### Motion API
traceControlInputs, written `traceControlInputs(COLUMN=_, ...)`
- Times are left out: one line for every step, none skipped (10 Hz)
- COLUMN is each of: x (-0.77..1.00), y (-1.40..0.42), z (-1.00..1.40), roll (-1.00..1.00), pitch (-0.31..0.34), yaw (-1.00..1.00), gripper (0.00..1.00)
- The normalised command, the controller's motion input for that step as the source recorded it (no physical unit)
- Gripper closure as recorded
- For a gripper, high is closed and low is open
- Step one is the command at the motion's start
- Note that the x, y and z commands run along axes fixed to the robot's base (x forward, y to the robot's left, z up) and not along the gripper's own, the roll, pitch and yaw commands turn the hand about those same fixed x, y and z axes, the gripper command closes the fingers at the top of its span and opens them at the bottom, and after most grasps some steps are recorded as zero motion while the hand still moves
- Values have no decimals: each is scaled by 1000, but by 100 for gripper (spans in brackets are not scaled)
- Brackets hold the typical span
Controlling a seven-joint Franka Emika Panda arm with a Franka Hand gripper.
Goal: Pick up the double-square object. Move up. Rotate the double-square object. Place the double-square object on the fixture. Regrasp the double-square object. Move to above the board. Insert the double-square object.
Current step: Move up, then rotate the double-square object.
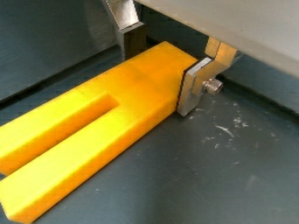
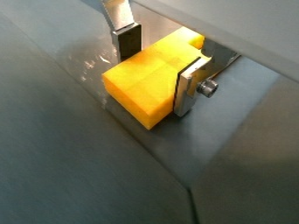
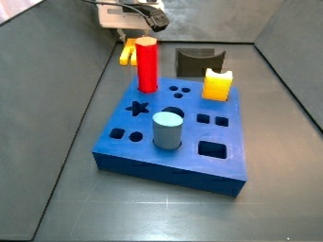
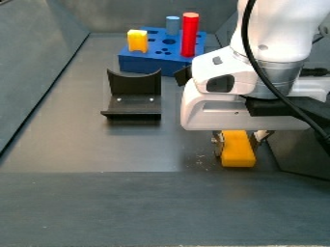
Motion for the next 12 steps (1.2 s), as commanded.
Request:
traceControlInputs(x=0, y=0, z=833, roll=0, pitch=0, yaw=0, gripper=100)
traceControlInputs(x=19, y=-38, z=839, roll=-6, pitch=-7, yaw=30, gripper=100)
traceControlInputs(x=-14, y=-53, z=739, roll=-10, pitch=14, yaw=35, gripper=100)
traceControlInputs(x=-19, y=-37, z=618, roll=-3, pitch=23, yaw=32, gripper=100)
traceControlInputs(x=-15, y=-20, z=438, roll=6, pitch=38, yaw=24, gripper=100)
traceControlInputs(x=-17, y=-8, z=240, roll=17, pitch=49, yaw=17, gripper=100)
traceControlInputs(x=103, y=-1000, z=0, roll=0, pitch=0, yaw=0, gripper=100)
traceControlInputs(x=112, y=-1000, z=-48, roll=14, pitch=-6, yaw=4, gripper=100)
traceControlInputs(x=86, y=-1000, z=-41, roll=37, pitch=-7, yaw=13, gripper=100)
traceControlInputs(x=60, y=-1000, z=-19, roll=73, pitch=-17, yaw=16, gripper=100)
traceControlInputs(x=43, y=-895, z=-8, roll=90, pitch=-21, yaw=20, gripper=100)
traceControlInputs(x=9, y=-635, z=5, roll=120, pitch=-26, yaw=20, gripper=100)
